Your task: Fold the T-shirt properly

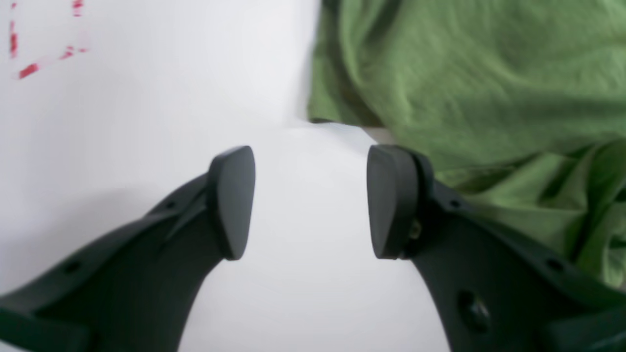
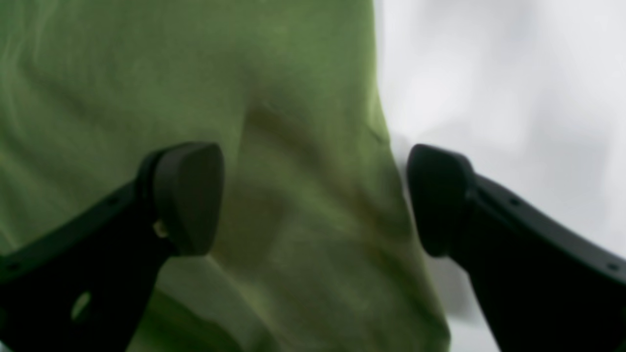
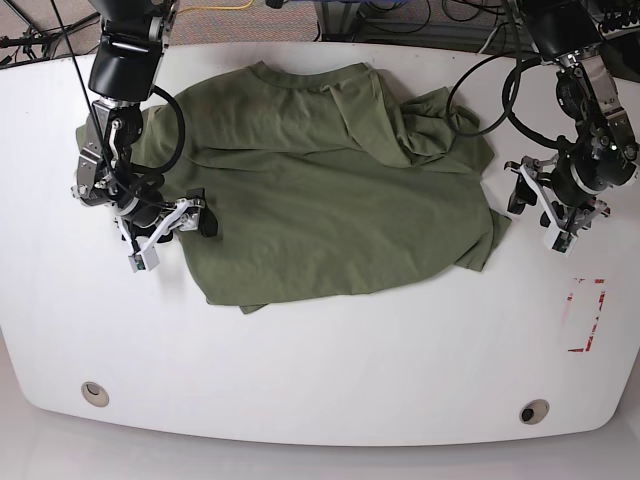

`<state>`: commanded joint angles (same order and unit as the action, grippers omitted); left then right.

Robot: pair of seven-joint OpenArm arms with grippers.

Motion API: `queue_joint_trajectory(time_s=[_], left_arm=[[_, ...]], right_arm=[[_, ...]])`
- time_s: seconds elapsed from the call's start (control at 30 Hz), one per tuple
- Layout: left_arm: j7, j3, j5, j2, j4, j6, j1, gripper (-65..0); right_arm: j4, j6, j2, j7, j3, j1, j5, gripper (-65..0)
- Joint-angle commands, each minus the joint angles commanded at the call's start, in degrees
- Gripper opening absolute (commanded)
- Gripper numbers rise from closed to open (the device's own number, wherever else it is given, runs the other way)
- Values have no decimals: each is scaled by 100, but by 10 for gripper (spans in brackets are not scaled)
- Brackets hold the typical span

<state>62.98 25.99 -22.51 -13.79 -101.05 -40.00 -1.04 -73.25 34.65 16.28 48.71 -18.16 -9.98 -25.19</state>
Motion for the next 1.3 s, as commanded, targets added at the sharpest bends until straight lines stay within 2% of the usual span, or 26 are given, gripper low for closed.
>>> queue_joint_trajectory(time_s=[0.4,0.6,0.67,0.73,1.07,1.13,1.3], left_arm=[[20,105,-55,-41,-103,0,-145,-310],[8,106,-46,-8,-75,0,-125,-311],[-1,97,-25,11,-36,0,-103,-310],[-42,66,14,25,60,0,-4,-306],[-28,4,20,14,275,0,294,-305],[2,-22,-1,-6,490,0,550,-307],[-27,-22,1,5,845,0,791,-304]], right_arm=[[-371,-39,92,262,75,12,-62,-88],[-395,-32,97,364,85,15,-81,-119],[-364,-31,86,377,89,13,-59,-145],[-231,-8,61,304,89,-4,10,-204],[-60,12,38,200,124,-19,18,-391],[90,-6,34,120,133,-26,64,-510],[137,-4,31,14,156,-31,94,-541]])
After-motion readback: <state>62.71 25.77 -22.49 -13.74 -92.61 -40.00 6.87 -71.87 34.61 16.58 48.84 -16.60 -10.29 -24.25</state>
